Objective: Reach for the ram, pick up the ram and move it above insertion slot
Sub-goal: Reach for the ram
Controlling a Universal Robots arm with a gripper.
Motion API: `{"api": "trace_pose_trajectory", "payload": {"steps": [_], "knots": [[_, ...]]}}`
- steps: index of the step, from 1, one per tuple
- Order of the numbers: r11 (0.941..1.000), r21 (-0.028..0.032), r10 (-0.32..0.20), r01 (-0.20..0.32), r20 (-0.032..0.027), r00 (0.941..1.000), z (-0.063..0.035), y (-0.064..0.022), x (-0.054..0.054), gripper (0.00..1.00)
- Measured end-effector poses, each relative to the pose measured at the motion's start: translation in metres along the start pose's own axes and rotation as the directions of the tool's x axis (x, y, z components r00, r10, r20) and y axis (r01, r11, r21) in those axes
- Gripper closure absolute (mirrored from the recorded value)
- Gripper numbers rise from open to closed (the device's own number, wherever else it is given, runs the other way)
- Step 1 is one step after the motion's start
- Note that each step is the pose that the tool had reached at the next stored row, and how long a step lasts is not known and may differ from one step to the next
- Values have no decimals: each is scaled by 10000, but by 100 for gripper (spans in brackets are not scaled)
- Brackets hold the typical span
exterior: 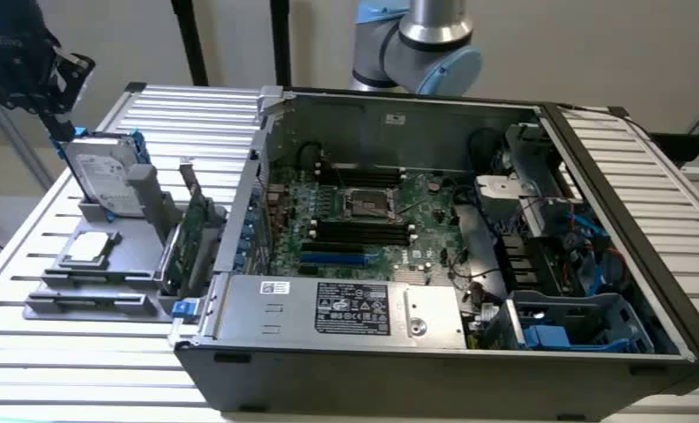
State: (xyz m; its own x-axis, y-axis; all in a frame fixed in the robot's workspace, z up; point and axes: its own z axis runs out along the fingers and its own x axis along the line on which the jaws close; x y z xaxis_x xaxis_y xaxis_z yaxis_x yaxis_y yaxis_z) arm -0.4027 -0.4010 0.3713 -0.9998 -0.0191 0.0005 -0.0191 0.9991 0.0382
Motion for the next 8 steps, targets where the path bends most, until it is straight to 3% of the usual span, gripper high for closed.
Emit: {"api": "trace_pose_trajectory", "payload": {"steps": [8], "knots": [[10000,0,0,0,-2,10000,0,0,0,90]]}}
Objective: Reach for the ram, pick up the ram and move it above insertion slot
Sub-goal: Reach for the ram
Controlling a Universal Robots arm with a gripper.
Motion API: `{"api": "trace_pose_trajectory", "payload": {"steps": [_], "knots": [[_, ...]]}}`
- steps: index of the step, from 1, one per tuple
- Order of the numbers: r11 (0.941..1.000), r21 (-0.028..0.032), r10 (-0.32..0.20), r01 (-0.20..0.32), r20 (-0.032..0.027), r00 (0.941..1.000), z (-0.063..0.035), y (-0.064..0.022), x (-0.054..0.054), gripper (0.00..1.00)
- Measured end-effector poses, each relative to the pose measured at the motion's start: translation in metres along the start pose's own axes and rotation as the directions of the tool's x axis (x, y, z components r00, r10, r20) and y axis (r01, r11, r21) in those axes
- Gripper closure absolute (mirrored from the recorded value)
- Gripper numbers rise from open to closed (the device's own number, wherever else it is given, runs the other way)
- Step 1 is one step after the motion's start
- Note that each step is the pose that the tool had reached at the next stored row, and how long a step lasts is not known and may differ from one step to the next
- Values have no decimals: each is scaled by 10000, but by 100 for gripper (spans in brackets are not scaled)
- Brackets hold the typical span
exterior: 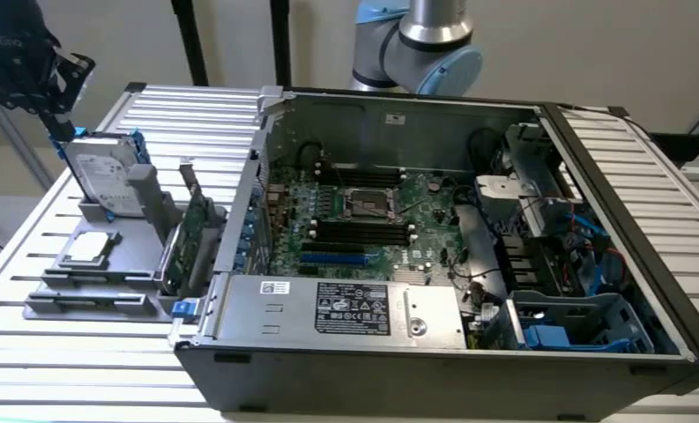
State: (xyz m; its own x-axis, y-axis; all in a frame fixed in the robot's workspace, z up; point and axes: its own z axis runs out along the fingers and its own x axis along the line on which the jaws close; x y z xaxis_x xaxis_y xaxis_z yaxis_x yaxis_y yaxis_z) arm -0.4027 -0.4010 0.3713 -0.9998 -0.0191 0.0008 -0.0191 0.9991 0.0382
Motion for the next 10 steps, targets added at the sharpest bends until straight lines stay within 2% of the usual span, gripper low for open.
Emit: {"api": "trace_pose_trajectory", "payload": {"steps": [7,10], "knots": [[10000,0,0,0,-1,10000,-1,-7,-1,90],[10000,0,0,0,0,10000,2,-103,0,90]]}}
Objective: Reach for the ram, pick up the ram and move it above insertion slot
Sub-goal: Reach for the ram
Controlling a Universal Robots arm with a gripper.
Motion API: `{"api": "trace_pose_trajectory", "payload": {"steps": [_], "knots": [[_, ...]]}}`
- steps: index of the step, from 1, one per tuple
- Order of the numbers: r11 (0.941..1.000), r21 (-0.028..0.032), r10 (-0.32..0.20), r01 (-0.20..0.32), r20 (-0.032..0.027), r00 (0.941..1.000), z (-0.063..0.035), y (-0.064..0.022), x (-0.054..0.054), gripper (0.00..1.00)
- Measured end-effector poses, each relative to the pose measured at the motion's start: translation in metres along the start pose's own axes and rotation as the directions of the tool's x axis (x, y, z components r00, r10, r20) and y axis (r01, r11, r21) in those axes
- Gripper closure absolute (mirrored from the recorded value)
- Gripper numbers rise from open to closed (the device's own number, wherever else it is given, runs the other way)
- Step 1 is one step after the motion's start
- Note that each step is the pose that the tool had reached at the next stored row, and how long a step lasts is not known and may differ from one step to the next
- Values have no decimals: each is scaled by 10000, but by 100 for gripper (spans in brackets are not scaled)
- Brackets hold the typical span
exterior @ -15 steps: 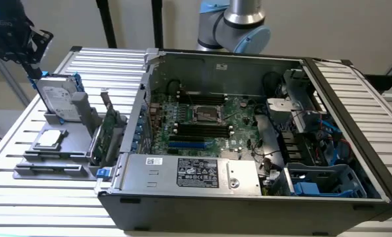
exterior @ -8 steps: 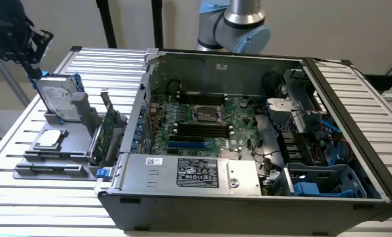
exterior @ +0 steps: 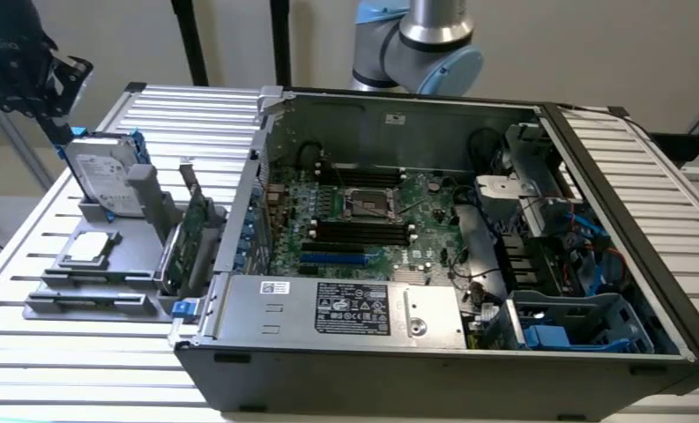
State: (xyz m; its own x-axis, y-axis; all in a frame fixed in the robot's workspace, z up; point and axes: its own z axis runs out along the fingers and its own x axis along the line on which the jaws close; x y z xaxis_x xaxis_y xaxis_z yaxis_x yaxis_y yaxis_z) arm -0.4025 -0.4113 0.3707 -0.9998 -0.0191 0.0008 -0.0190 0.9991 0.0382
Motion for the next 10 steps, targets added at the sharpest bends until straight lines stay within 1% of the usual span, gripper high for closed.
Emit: {"api": "trace_pose_trajectory", "payload": {"steps": [10], "knots": [[10000,1,-1,1,0,10000,30,-456,-30,90]]}}
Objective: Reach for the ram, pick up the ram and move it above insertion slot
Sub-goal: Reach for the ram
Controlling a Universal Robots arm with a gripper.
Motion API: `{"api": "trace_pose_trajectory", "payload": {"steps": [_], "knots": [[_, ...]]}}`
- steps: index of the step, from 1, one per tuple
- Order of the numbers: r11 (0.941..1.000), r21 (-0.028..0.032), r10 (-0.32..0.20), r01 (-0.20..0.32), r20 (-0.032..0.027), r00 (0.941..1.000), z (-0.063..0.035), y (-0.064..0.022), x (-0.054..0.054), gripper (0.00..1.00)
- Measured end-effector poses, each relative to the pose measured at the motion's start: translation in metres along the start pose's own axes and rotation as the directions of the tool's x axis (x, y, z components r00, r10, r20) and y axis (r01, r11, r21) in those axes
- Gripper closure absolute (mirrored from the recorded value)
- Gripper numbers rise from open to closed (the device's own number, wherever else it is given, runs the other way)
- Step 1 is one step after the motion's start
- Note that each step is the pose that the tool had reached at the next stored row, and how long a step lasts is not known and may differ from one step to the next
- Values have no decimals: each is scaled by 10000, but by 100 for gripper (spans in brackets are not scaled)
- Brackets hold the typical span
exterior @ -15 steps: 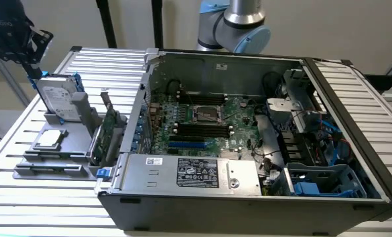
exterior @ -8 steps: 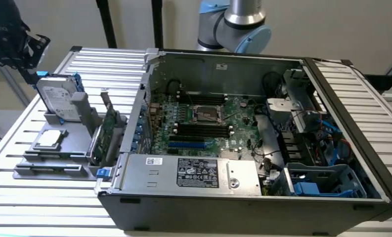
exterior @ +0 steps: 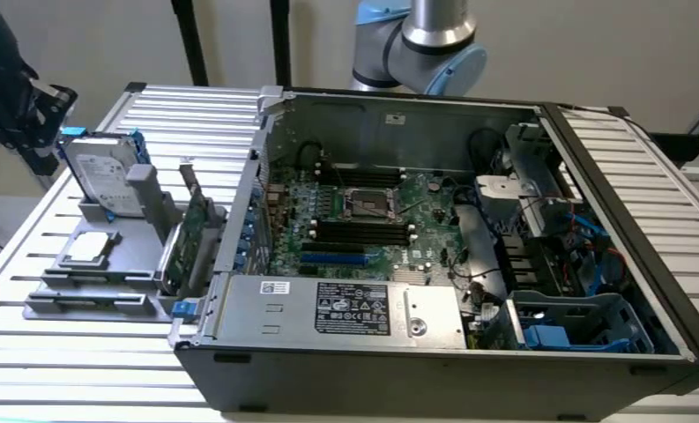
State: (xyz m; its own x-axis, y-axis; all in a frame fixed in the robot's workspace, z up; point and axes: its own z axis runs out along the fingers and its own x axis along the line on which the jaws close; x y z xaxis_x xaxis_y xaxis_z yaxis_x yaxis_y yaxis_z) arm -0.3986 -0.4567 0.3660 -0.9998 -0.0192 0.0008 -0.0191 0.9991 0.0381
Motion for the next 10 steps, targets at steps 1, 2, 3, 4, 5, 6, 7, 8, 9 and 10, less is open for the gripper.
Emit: {"api": "trace_pose_trajectory", "payload": {"steps": [1,2,3,4,5,6,7,8,9,10], "knots": [[10000,0,-1,1,0,10000,4,-47,-4,90],[10000,0,0,0,0,10000,10,-92,-7,90],[10000,-1,1,-1,1,10000,17,-140,-11,90],[10000,0,1,-1,0,10000,23,-186,-14,90],[10000,0,0,0,0,10000,30,-232,-17,90],[10000,-1,0,0,0,10000,37,-277,-20,90],[10000,-1,1,-1,1,10000,45,-322,-23,90],[10000,0,1,-1,0,10000,53,-369,-27,90],[10000,0,1,-1,0,10000,60,-408,-31,90],[10000,-2,0,0,2,10000,70,-428,-34,90]]}}
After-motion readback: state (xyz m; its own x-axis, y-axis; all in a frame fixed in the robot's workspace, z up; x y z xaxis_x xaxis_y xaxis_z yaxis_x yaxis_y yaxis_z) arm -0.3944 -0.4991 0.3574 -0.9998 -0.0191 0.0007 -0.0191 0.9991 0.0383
